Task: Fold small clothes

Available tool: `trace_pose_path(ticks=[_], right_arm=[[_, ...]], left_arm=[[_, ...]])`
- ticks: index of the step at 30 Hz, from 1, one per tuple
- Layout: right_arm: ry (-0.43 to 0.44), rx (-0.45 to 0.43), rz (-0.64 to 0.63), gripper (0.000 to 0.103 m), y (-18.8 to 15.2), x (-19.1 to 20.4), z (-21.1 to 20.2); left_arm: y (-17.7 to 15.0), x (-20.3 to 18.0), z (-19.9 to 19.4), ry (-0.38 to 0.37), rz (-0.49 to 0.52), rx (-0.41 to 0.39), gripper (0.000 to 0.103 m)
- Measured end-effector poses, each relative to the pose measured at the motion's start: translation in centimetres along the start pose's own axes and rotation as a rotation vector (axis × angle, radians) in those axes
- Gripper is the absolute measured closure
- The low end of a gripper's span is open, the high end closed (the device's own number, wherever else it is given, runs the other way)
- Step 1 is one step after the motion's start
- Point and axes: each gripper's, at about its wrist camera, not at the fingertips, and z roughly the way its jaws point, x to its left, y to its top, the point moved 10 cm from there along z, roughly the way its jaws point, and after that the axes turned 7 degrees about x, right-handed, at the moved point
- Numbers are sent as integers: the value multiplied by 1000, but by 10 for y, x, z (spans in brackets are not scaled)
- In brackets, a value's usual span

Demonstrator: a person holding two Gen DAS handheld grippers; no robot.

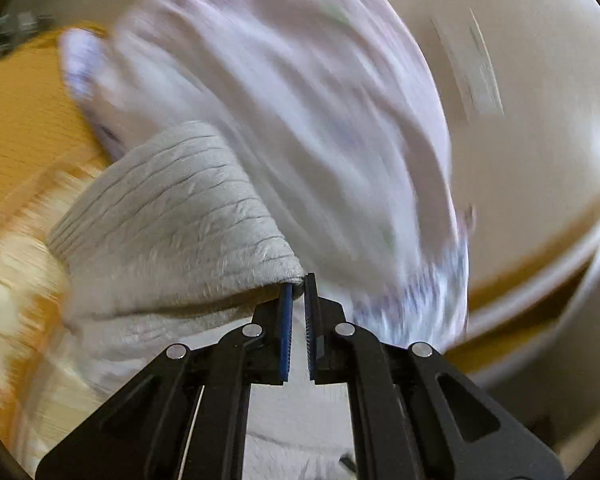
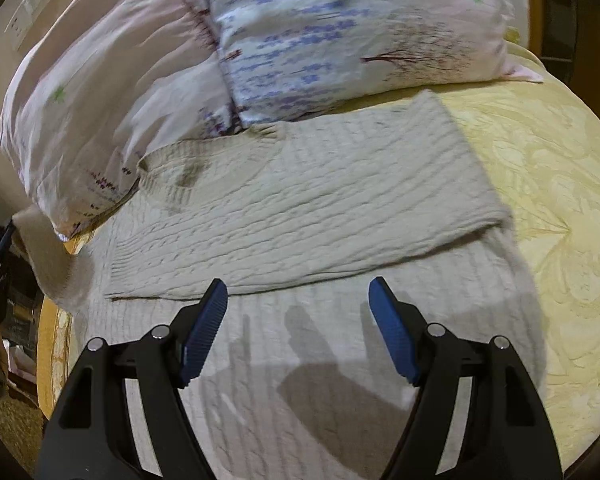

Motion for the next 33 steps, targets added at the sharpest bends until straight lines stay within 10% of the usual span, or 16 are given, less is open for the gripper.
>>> trace_pose_path(ticks=[13, 18, 22, 28, 33], right_arm=[[-15, 9, 32, 30, -11, -46, -18], [26, -30, -204, 30, 7, 19, -19], [40, -82, -477, 32, 15, 104, -7], [-28, -97, -840, 49, 6, 218, 46], [-172, -90, -982, 53, 1, 248, 83]], left_arm=[[-202, -34, 144, 125, 322, 494, 100], [-182, -14, 102, 205, 314, 427, 94], [-150, 26, 51, 403, 330, 327, 54], [-104, 93, 6, 628, 287, 286, 54], [-85, 118, 3, 672, 306, 309, 54]])
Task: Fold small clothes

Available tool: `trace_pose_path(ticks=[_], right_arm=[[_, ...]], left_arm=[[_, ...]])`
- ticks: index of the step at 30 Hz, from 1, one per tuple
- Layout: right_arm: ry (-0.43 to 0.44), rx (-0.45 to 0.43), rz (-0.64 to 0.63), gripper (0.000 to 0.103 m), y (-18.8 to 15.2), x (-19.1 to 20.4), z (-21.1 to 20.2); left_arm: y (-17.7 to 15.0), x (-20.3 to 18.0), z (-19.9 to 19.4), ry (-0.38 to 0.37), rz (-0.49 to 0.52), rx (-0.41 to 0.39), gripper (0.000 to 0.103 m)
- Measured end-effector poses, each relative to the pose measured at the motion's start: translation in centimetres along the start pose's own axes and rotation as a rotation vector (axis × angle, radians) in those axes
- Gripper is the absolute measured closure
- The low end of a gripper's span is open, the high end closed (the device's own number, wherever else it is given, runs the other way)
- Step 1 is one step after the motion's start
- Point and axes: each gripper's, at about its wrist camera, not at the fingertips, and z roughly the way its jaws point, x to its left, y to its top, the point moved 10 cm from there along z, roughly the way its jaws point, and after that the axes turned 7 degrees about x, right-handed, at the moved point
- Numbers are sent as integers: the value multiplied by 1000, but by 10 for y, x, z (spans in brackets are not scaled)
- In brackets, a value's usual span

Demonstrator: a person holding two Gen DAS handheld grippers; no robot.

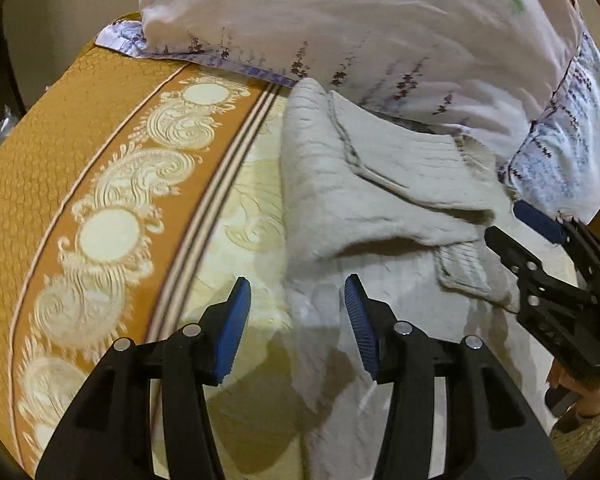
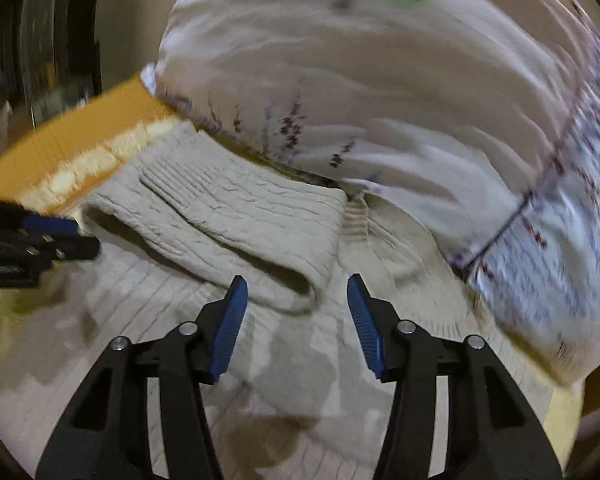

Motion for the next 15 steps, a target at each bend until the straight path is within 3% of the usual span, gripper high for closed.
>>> trace_pose_path(ticks=[5, 9, 13, 15], right_arm=[[-87, 43, -60, 63, 6, 5, 22], [-114, 32, -32, 95, 17, 2, 24], [-74, -50, 237, 96, 15, -40, -5], [-44, -80, 419, 96, -2, -69, -23]], left_arm=[[16, -7, 6, 23, 50, -2, 54], [19, -6, 7, 27, 63, -8, 54], [20, -4, 7, 18, 59, -8, 54], [20, -4, 7, 18, 61, -9, 54]])
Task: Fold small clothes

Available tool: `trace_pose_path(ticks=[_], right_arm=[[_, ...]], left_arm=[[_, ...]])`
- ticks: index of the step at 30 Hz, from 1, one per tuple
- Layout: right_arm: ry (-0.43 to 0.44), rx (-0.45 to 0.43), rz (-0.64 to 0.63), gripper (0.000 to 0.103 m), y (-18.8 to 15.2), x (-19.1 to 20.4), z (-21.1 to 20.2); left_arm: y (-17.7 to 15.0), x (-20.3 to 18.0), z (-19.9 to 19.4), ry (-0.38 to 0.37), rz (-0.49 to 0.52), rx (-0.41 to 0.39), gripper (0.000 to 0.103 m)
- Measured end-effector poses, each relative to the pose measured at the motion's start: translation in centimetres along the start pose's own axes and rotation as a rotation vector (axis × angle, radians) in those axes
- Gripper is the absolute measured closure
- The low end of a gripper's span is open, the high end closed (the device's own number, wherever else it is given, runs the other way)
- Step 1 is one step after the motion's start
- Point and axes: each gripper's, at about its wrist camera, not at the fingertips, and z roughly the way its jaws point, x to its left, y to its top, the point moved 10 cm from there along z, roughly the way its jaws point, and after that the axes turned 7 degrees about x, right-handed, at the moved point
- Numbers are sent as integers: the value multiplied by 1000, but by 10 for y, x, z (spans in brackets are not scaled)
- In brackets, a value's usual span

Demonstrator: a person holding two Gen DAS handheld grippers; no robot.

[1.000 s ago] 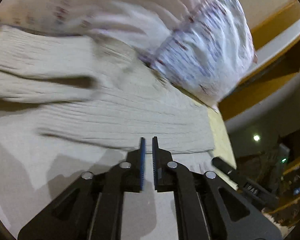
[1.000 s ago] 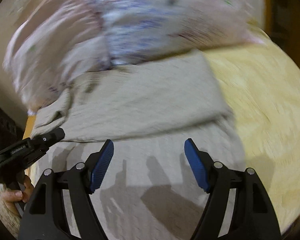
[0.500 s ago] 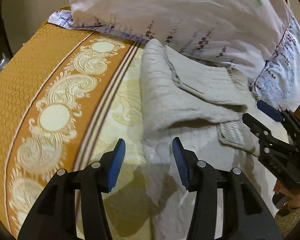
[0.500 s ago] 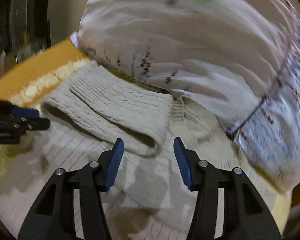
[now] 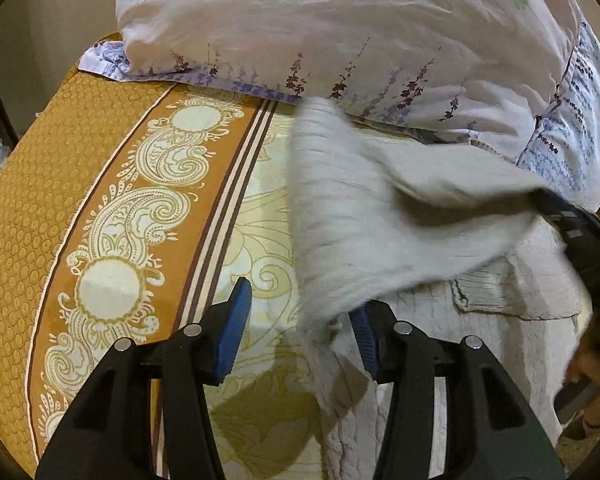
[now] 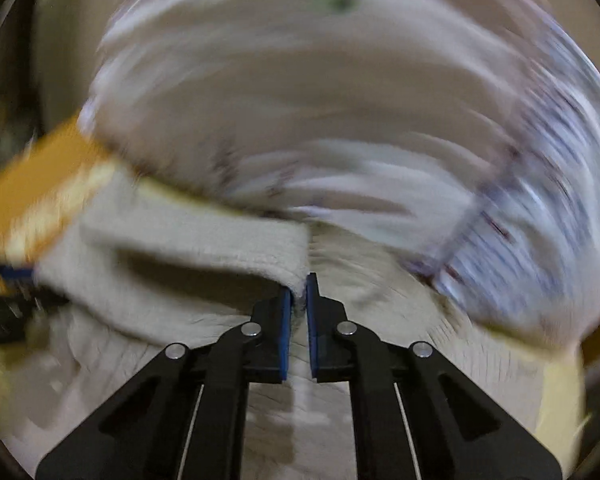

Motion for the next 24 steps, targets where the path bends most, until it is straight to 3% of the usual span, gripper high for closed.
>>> trace_pose_path(ticks=[3, 5, 8, 10, 11, 15, 18, 20, 21, 22, 24], right_arm=[[49, 15, 263, 96, -27, -47, -15], [85, 90, 399, 96, -63, -64, -7], [85, 174, 430, 92, -93, -69, 11], [33, 150, 389, 69, -87, -72, 9], [10, 137, 355, 67, -83, -71, 8], [-78, 102, 126, 65, -64, -53, 10], [-142, 67, -126, 65, -50, -23, 10], [-159, 39, -258, 67, -45, -6, 8], [-156, 30, -287, 79, -43, -1, 7], [-150, 27, -278, 94, -40, -1, 7], [-116, 7, -117, 94, -31, -23, -1]], left_arm=[[-1, -3, 1, -5, 13, 1, 50], [-3, -10, 1, -12, 40, 3, 46], [-4, -19, 4, 8, 83, 5, 46], [-4, -20, 4, 8, 82, 6, 46], [-3, -19, 4, 2, 75, 8, 46], [-3, -18, 4, -2, 61, 9, 46], [-3, -18, 4, 8, 62, 6, 46], [-3, -18, 3, 8, 56, 6, 46], [-3, -18, 3, 7, 50, 5, 46], [-3, -18, 3, 6, 47, 4, 46], [-2, -18, 4, 6, 41, 1, 46]])
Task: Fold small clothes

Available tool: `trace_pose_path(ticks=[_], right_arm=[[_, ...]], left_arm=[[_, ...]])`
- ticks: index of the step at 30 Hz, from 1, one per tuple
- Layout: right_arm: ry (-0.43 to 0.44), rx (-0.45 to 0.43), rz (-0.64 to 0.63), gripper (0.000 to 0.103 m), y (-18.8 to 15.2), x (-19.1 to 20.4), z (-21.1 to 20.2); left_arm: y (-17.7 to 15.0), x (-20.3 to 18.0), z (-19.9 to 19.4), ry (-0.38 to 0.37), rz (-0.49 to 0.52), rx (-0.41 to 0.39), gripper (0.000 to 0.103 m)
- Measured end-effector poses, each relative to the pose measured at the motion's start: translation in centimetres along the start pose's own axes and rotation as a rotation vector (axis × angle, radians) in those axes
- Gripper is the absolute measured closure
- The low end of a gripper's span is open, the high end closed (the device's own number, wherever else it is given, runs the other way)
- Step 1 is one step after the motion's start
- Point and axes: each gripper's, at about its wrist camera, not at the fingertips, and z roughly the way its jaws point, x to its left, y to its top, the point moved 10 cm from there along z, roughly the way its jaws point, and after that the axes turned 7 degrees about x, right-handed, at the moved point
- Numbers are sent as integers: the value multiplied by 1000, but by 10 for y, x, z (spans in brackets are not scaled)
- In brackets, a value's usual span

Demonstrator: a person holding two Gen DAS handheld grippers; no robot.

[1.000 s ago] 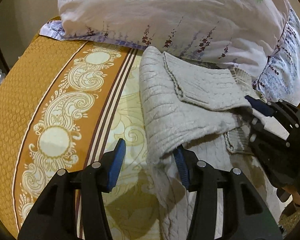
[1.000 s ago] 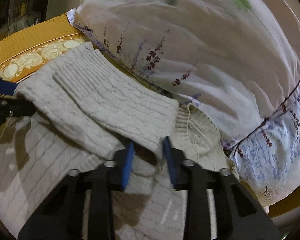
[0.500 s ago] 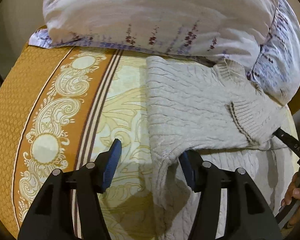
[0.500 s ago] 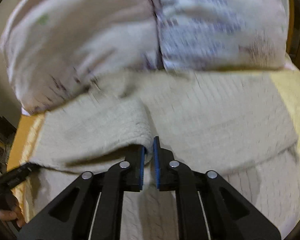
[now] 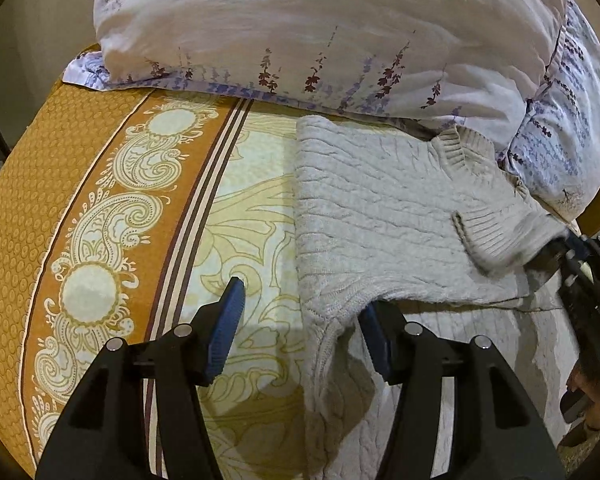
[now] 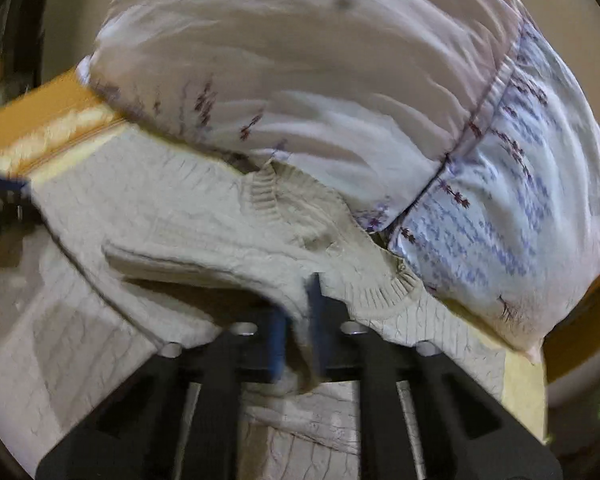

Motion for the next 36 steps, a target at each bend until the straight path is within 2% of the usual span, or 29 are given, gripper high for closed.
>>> trace_pose_path(ticks=[3, 4, 5, 7, 8, 11, 16, 18, 19, 20, 23, 24, 26, 27, 29, 31, 33, 36], right_arm=[[67, 16, 433, 95, -16, -72, -2], [113, 43, 600, 94, -33, -95, 3], [144, 79, 724, 94, -51, -108, 8], [195, 156, 855, 93, -82, -119, 22], [211, 179, 880, 92, -90, -121, 27], [263, 175, 969, 87, -102, -129, 31], [227, 151, 1012, 78, -106, -155, 32], [209, 154, 1053, 78, -113, -168, 32], [210, 146, 1069, 90, -116, -174, 32], [201, 138, 1081, 96, -118, -182, 31], [147, 182, 1051, 96, -129, -190, 34], [140, 218, 1022, 96, -133, -188, 40], [128, 229, 952, 96, -131, -186, 38], [137, 236, 928, 91, -129, -186, 36], [180, 204, 908, 75, -124, -189, 22], [212, 155, 903, 36, -124, -197, 6], [277, 120, 888, 34, -132, -206, -15], [384, 149, 886, 34, -157, -214, -31]], left_arm=[[0, 0, 0, 1, -6, -2, 46], [0, 0, 0, 0, -8, -3, 45], [0, 0, 0, -3, -6, -4, 41], [-1, -4, 0, -9, 8, -3, 36], [-1, -6, 1, 4, 23, -3, 36], [-2, -8, 3, 24, 44, -6, 36], [-1, -5, 3, 4, 16, -8, 36], [-1, -4, 3, 1, 7, -11, 36], [-1, -3, 3, -2, -3, -12, 36], [-1, -2, 3, -5, -12, -14, 36], [-1, -1, 3, -12, -36, -19, 35], [-1, -1, 3, -11, -39, -20, 35], [-2, -2, 3, -12, -44, -15, 35], [-3, -2, 3, -21, -44, -10, 35], [-9, -5, -1, -67, -45, 9, 35], [-20, -6, -8, -111, -41, 17, 35], [-33, -6, -16, -162, -44, 24, 35], [-59, -6, -32, -268, -68, 43, 35]])
